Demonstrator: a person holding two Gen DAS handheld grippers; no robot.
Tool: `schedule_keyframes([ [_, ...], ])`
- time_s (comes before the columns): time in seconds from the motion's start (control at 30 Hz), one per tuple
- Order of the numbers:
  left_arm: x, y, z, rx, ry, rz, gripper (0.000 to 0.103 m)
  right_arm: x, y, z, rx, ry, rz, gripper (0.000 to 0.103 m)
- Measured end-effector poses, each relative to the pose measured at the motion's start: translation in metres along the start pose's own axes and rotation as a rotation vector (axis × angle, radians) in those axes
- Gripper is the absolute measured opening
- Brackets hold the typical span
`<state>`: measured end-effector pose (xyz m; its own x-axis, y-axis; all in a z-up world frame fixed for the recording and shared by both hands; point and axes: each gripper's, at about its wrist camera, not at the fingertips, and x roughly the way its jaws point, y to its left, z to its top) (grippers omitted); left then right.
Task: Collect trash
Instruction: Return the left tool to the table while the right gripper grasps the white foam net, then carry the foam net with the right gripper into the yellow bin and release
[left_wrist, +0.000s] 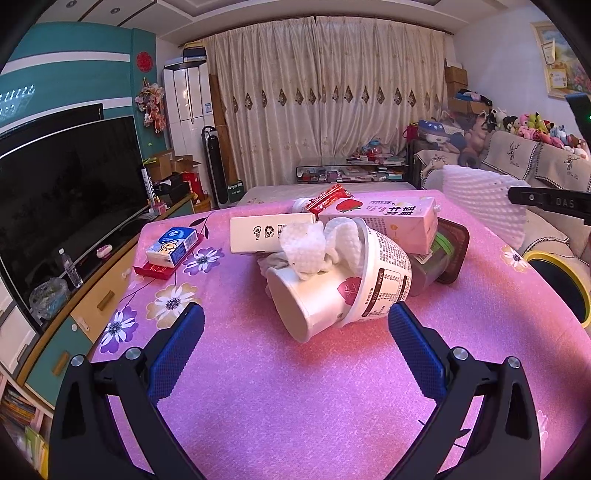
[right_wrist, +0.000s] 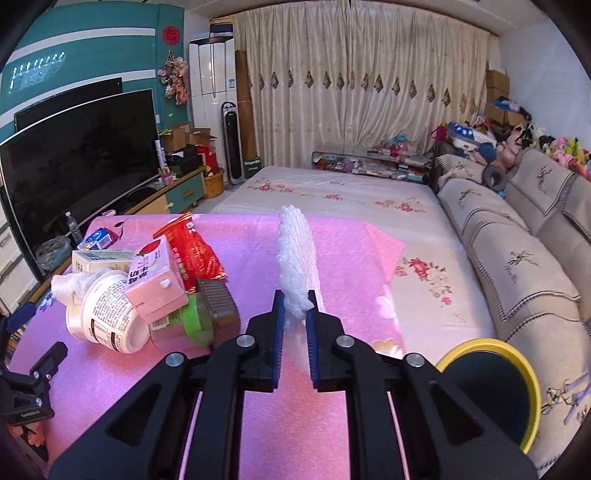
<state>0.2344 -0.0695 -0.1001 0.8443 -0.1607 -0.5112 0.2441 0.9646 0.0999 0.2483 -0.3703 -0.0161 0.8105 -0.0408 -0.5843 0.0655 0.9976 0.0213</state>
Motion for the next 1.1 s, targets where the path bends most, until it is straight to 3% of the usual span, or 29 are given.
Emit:
schedule_keyframes([
  [0.37,-0.003,-0.006,-0.001,0.027,-0.012,0.010,0.098,-0.033,-0.041,-0.026,0.047,-0.012,-0.113,0.011],
  [0.8,-0.005,-0.011,-0.001,0.037,-0.014,0.023,0.098,-0.026,-0.146,-0.106,0.284,0.124,-0.285,0.011],
  [0.87,-0.004,-0.010,-0.001,0.034,-0.010,0.024,0.098,-0.024,-0.163,-0.114,0.354,0.140,-0.240,0.011],
  [0.97,-0.005,-0.011,-0.001,0.037,-0.013,0.026,0.098,-0.023,-0.178,-0.120,0.345,0.152,-0.323,0.011],
  [1.1,-0.006,-0.012,0.000,0.043,-0.014,0.028,0.098,-0.013,-0.190,-0.125,0.371,0.195,-0.324,0.011],
])
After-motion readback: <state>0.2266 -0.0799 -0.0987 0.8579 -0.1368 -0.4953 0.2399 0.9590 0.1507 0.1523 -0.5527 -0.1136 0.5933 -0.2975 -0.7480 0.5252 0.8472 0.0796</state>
